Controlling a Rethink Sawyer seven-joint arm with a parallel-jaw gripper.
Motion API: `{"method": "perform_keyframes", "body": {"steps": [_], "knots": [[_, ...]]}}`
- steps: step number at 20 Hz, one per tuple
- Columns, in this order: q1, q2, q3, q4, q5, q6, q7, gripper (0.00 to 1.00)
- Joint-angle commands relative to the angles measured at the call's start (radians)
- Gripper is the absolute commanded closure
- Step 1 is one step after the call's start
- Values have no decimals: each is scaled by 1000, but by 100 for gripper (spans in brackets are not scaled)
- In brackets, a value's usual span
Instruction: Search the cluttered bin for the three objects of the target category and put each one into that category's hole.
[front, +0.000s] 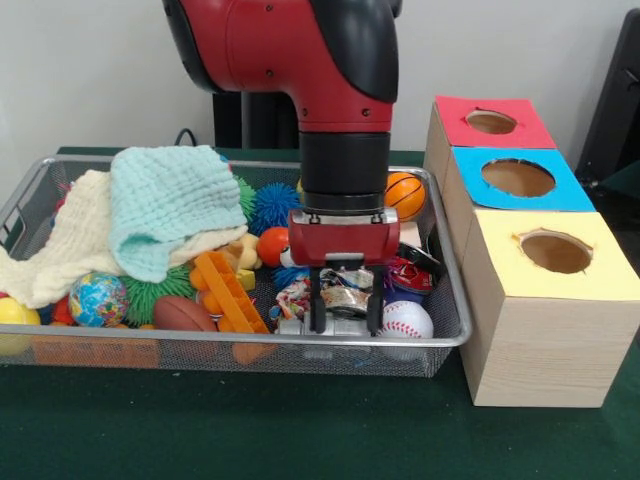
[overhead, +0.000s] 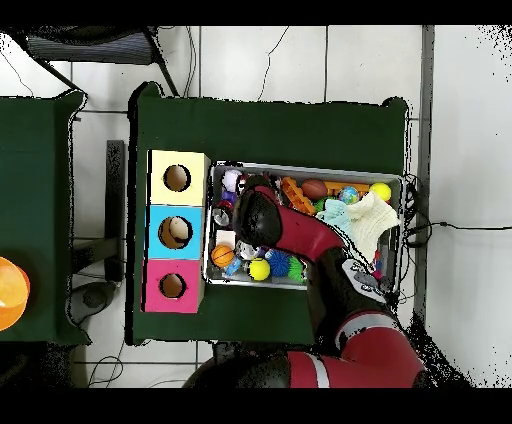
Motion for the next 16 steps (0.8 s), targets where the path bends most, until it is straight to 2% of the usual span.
{"method": "perform_keyframes", "body": {"steps": [1, 5, 8, 11, 16], "knots": [[17, 28, -69, -27, -53, 131, 85, 0], [45, -6, -105, 41, -49, 120, 129, 0], [41, 44, -99, 50, -53, 109, 134, 0], [30, 96, -83, 24, -46, 142, 119, 0], [31, 107, -70, 41, -37, 121, 143, 0]]}}
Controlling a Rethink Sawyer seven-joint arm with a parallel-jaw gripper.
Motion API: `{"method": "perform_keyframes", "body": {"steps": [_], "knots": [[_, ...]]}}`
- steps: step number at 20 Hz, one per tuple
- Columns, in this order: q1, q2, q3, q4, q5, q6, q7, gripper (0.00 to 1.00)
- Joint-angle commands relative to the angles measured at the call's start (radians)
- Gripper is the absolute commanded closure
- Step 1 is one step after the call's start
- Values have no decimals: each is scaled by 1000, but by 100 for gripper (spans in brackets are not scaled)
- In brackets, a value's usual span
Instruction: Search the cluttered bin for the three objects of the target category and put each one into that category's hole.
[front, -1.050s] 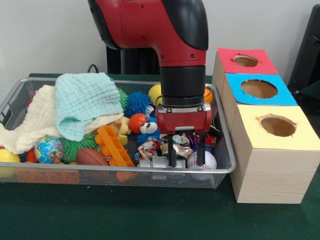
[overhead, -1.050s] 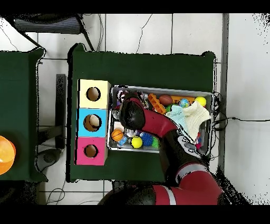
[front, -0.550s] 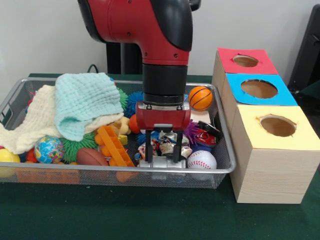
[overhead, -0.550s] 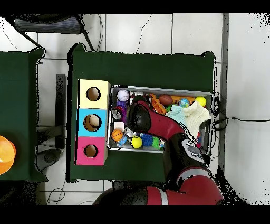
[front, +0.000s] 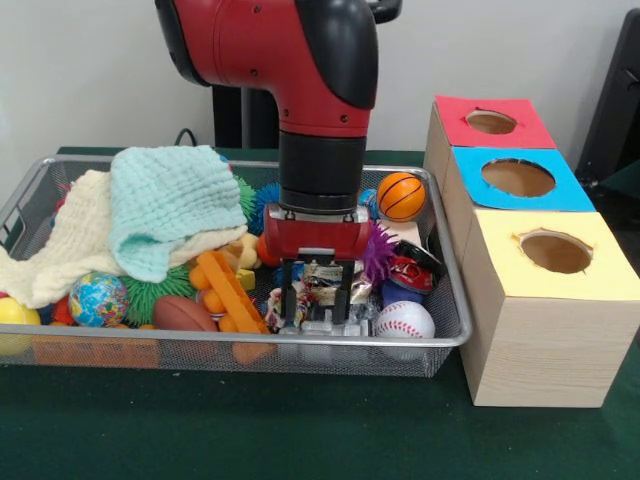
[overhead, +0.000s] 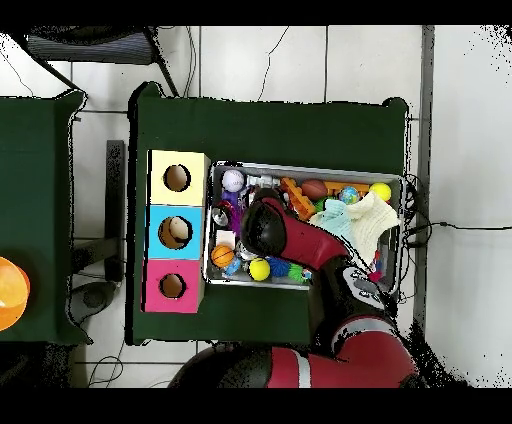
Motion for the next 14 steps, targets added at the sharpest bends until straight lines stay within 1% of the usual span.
{"method": "perform_keyframes", "body": {"steps": [1, 3, 4, 6, 8, 11, 14], "knots": [[-3, 88, 23, 36, -27, 114, 146, 0], [1, 106, 27, 39, -17, 140, 147, 0], [11, 113, 20, 36, -4, 183, 143, 0], [46, 126, -19, 26, 29, 313, 138, 0], [59, 112, -39, 44, 37, 334, 150, 0], [89, 87, -87, 40, 49, 441, 150, 0], [98, 62, -100, 42, 45, 504, 147, 0]]}}
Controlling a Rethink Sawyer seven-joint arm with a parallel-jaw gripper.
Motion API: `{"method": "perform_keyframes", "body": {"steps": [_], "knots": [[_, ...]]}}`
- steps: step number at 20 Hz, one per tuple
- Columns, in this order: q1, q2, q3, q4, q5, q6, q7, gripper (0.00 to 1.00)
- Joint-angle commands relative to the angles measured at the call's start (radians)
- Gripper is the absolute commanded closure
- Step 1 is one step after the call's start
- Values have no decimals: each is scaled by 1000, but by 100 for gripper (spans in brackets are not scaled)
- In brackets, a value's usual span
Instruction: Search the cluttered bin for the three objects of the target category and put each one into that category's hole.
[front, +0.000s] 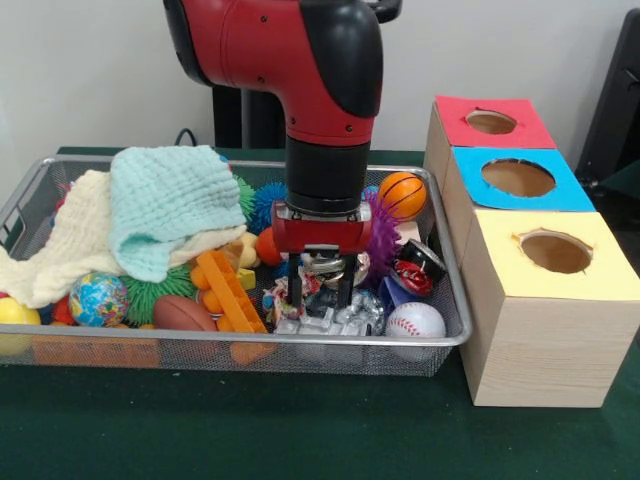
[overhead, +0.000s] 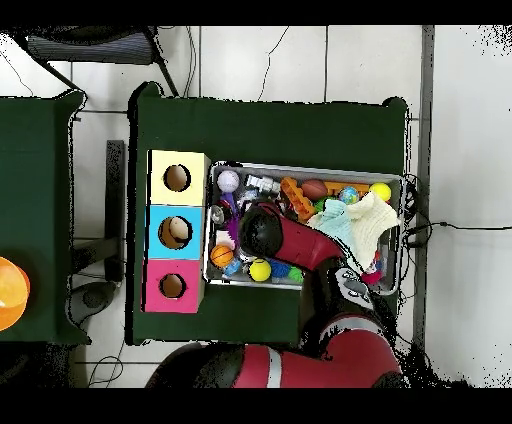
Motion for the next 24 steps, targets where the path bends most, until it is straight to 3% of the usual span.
{"method": "perform_keyframes", "body": {"steps": [1, 3, 7, 14, 16, 19, 24], "knots": [[46, 38, -45, 50, 10, 371, 149, 0], [68, 25, -74, 30, 4, 477, 147, 0], [88, -10, -102, 22, -7, 539, 160, 0], [63, -26, -70, 61, -2, 469, 168, 0], [21, -35, -21, 93, -3, 371, 150, 0], [-101, -37, 126, 176, -36, 134, 118, 0], [-196, -29, 239, 217, -151, -130, 163, 0]]}}
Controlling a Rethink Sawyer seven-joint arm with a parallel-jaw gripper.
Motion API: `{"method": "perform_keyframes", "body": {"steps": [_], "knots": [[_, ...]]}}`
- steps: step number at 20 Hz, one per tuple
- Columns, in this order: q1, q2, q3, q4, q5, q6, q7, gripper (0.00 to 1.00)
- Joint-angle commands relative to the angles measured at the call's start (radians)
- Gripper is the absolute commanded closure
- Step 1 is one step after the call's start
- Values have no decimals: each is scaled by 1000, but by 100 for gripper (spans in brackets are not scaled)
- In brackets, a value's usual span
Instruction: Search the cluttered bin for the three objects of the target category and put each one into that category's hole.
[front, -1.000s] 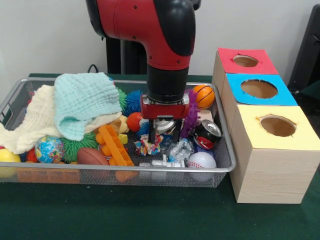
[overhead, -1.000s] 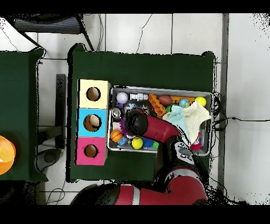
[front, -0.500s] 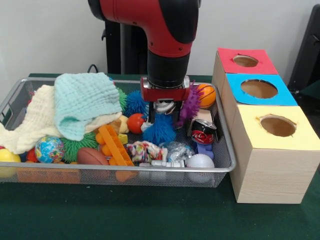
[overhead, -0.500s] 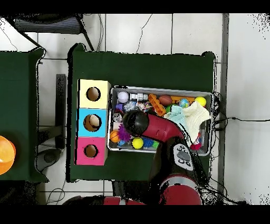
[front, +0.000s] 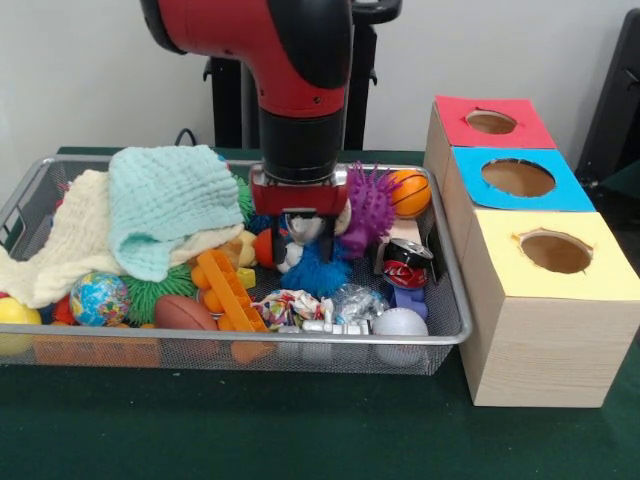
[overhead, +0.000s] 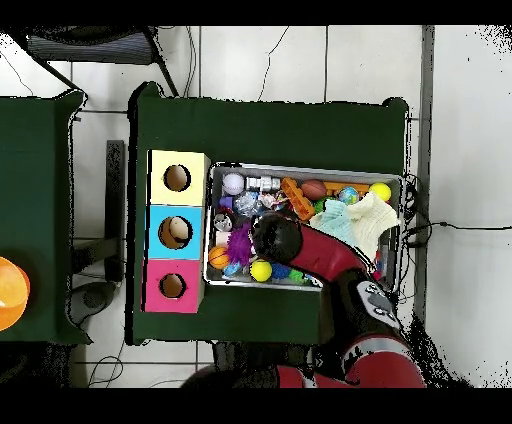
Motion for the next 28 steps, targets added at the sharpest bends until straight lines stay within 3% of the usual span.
{"method": "perform_keyframes", "body": {"steps": [1, 5, 8, 17, 19, 22, 28], "knots": [[-115, 38, 223, 150, -143, -290, 173, 0], [-112, -3, 244, 160, -179, -392, 228, 0], [-92, -67, 231, 183, -165, -355, 227, 0], [-43, -116, 213, 221, -87, -258, 243, 0], [-65, -102, 239, 229, -95, -280, 254, 0], [-95, -18, 266, 223, -127, -386, 277, 0], [-73, 86, 249, 200, -150, -541, 302, 0]]}}
